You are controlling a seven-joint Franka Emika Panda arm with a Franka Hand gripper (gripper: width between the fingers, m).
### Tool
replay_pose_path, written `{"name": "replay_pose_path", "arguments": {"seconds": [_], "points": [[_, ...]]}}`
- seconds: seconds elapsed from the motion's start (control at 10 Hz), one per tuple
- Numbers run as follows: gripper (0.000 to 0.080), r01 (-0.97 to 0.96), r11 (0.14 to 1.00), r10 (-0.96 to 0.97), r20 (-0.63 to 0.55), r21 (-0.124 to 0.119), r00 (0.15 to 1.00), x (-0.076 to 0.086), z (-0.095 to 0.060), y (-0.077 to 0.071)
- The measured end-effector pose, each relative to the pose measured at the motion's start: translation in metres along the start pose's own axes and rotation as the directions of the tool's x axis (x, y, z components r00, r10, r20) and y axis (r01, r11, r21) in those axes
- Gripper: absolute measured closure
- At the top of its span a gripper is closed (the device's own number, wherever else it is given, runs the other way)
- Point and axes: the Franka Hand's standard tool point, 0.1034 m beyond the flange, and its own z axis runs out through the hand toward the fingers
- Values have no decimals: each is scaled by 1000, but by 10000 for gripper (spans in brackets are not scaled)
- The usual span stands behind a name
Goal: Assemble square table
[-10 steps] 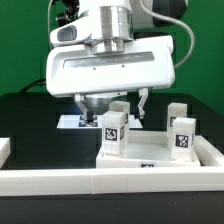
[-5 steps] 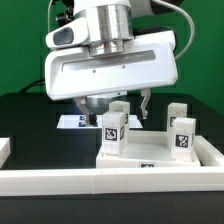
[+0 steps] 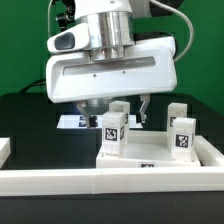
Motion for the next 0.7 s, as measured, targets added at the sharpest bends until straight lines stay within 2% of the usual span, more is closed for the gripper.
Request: {"name": "replay_pose_path", "arguments": {"seconds": [0.1, 0.2, 0.5, 0.7], "points": [[150, 3, 1000, -2, 5, -21, 1000, 1, 5, 7], [150, -3, 1000, 3, 8, -25, 1000, 0, 6, 9], [150, -6, 1000, 6, 2, -15, 1000, 6, 0, -5], [150, -5, 1000, 5, 0, -15, 1000, 7, -2, -4]]}}
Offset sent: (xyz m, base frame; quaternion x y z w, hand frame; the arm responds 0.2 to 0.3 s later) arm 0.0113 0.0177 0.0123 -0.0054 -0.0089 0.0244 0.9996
